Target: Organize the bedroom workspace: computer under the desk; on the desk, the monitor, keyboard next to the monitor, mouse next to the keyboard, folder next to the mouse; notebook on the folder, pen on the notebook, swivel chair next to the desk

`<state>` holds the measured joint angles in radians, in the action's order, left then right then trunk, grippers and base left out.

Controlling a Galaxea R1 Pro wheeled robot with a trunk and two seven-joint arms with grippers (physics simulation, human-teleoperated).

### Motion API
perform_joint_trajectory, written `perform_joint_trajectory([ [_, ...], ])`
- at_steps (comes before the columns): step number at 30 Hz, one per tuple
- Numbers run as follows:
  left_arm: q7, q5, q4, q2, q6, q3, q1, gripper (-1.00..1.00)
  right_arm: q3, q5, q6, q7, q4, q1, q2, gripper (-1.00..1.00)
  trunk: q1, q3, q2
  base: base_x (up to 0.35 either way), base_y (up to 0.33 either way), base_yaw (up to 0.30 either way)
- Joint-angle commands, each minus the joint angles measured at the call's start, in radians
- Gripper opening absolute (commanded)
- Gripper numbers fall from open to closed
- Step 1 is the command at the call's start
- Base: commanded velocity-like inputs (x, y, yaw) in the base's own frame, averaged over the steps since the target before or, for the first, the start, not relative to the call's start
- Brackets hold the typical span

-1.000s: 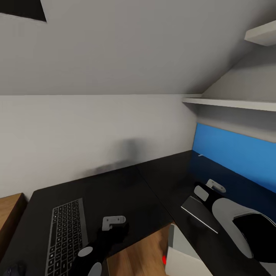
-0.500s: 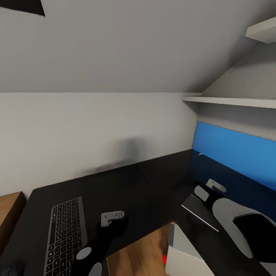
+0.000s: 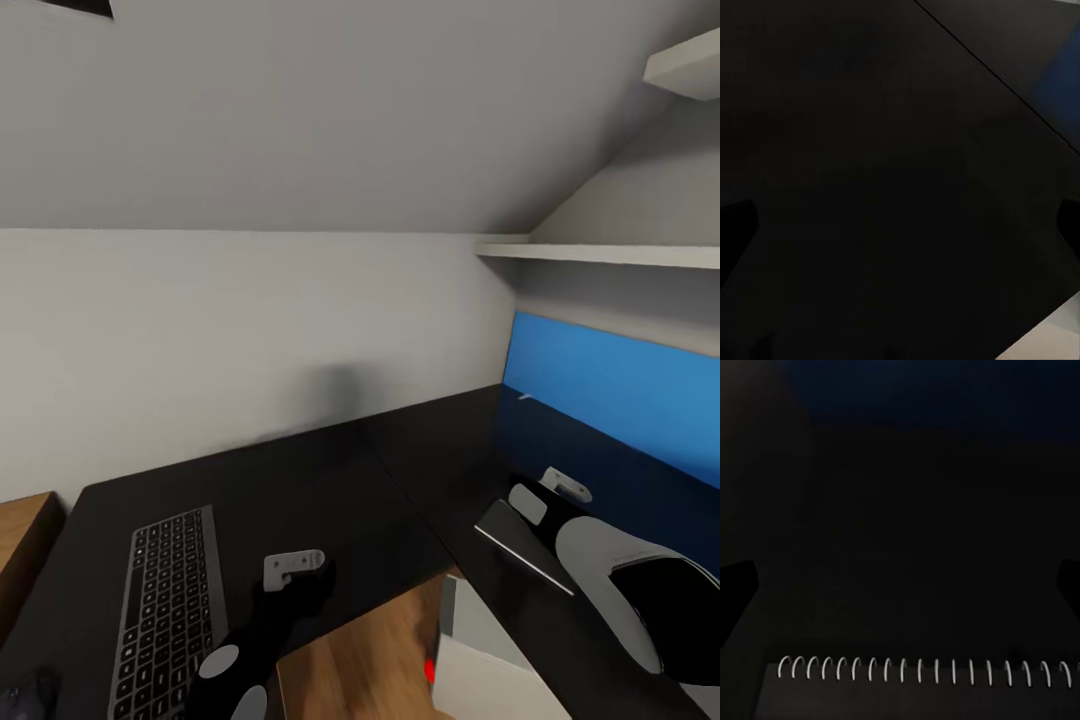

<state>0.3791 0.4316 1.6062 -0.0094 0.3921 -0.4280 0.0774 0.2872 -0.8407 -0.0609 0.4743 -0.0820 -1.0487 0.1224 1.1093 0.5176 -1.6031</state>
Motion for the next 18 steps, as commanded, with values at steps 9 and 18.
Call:
perform_joint_trajectory([
  [9, 0.009, 0.01, 0.001, 0.0, 0.003, -0.001, 0.001, 1.0, 0.007, -0.011, -0.002, 0.003, -0.001, -0.001, 0.0, 1.0, 0.035, 0.029, -0.064, 0.0, 0.0, 0.0],
  [18, 0.009, 0.01, 0.001, 0.0, 0.002, 0.0, 0.001, 1.0, 0.007, -0.011, -0.003, 0.003, -0.001, -0.001, 0.0, 1.0, 0.069, 0.058, -0.127, 0.0, 0.0, 0.0],
])
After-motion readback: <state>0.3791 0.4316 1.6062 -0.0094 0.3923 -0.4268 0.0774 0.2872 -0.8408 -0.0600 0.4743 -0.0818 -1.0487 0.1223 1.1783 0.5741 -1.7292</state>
